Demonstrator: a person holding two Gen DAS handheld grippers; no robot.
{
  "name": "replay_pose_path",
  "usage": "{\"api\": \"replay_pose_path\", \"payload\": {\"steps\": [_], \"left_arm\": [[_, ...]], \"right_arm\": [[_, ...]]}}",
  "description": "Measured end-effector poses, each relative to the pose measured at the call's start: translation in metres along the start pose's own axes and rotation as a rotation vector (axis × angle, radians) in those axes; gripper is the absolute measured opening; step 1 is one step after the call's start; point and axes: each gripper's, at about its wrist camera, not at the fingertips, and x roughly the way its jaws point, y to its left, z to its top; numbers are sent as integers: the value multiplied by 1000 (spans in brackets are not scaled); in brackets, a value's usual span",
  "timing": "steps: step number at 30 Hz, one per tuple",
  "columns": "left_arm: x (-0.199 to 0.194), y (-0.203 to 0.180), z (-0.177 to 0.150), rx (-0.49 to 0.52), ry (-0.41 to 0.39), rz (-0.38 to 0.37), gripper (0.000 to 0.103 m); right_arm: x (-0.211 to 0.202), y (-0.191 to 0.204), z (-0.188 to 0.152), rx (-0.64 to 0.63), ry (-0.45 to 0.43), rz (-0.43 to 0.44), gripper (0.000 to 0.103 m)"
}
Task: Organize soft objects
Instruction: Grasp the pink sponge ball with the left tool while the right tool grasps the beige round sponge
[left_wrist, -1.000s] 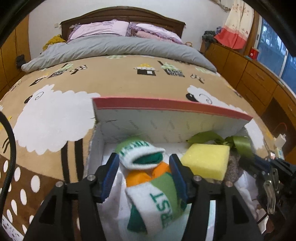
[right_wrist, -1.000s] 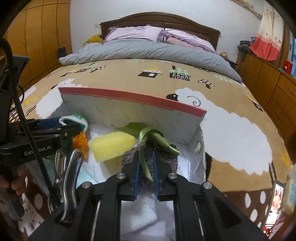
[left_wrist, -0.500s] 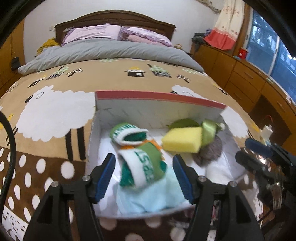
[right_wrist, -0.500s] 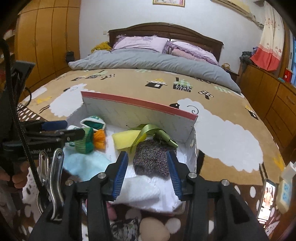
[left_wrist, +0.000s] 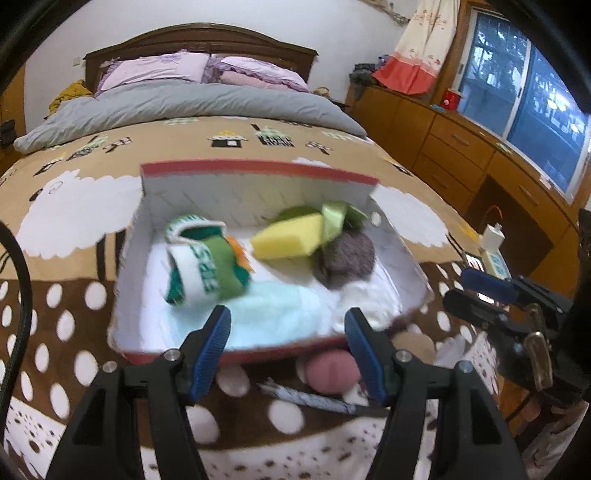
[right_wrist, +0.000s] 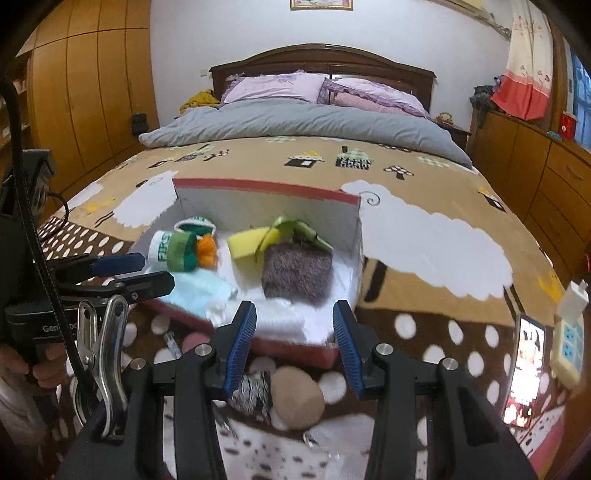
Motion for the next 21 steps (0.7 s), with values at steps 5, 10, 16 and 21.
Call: {"api": "replay_pose_path", "payload": {"steps": [5, 10, 16, 21], "left_arm": [[4, -14, -15, 25, 37, -29, 67], [13, -21, -27, 38, 65, -24, 67], [27, -27, -36, 53, 97, 0, 67], [36, -31, -38, 53, 113, 12, 65]], "right_arm": [[-4, -4, -19, 15, 20, -4, 44], [-1, -8, -36, 43, 40, 2, 44], [9, -16, -51, 91, 69, 13, 44], [16, -22, -58, 123, 85, 29, 44]]}}
